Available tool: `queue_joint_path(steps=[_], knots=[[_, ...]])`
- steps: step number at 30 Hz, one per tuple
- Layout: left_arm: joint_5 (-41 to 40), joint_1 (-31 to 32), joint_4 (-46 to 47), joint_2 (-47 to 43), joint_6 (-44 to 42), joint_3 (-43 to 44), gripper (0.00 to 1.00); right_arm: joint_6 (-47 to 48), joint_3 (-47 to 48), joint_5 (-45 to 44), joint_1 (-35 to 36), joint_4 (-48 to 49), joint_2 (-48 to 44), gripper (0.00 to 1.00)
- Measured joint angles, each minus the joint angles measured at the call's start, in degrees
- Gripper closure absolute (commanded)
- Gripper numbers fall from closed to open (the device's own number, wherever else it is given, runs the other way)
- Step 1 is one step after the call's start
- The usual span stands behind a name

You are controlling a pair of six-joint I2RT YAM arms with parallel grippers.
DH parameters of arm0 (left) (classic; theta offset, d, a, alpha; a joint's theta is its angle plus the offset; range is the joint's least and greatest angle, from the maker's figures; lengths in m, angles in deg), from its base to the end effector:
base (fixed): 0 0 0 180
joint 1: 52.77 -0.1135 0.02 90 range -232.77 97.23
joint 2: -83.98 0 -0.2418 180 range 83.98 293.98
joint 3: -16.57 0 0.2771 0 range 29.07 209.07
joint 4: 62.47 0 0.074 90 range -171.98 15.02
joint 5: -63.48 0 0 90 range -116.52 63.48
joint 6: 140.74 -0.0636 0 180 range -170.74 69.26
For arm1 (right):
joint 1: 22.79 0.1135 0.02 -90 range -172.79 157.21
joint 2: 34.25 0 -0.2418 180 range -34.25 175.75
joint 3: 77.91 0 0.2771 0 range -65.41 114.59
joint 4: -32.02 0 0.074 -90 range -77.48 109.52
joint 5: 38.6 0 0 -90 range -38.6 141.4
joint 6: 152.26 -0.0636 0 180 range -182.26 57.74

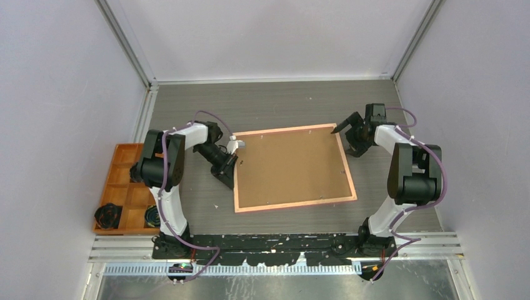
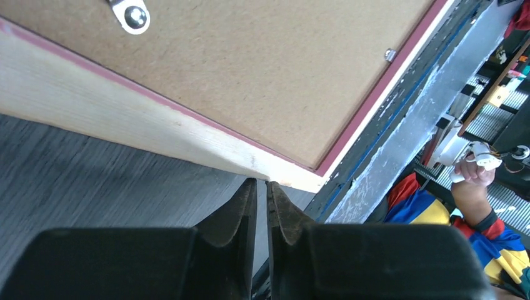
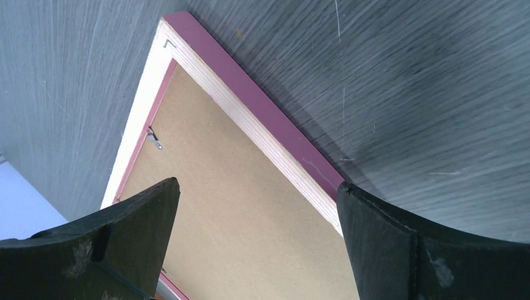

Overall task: Put the photo into the frame
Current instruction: Adjust the photo frame at the center of the board, then install the photo frame at the center of the board.

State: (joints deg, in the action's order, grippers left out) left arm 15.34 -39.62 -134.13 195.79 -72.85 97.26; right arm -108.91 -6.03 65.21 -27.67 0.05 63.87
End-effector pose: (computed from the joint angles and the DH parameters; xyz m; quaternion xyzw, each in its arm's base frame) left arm 0.3022 -0.1142 0.0764 -0.2432 -0.8967 0.3620 0.0759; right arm 0.3742 -0.0167 0.1150 0.3854 0.8742 0.2050 0.2128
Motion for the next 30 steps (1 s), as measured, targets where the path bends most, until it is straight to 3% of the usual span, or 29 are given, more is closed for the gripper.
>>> queue_joint_path(steps=[5, 9, 14, 22, 30], knots=[[2.12, -1.75, 0.00, -0.17, 1.70, 2.23, 0.84, -0.04, 1.60, -3.76, 0.39, -3.78, -3.34, 0.02], [4.70, -5.01, 1.18, 1.55, 5.09, 6.03, 0.85, -0.55, 1.57, -6.12, 1.92, -4.57, -10.62, 0.12], [6.43, -6.32, 4.26, 5.57, 8.72, 7.56, 0.88, -3.48, 1.57, -7.04, 11.28, -1.31, -14.80, 0.16], [9.51, -6.38, 4.11, 8.72, 12.22, 7.78, 0.90, -10.97, 3.13, -5.66, 32.22, 8.24, -1.51, 0.28], [9.31, -6.45, 4.22, 8.72, 13.40, 7.76, 0.91, -16.28, 11.82, -4.85, 42.73, 14.19, 13.75, 0.31]])
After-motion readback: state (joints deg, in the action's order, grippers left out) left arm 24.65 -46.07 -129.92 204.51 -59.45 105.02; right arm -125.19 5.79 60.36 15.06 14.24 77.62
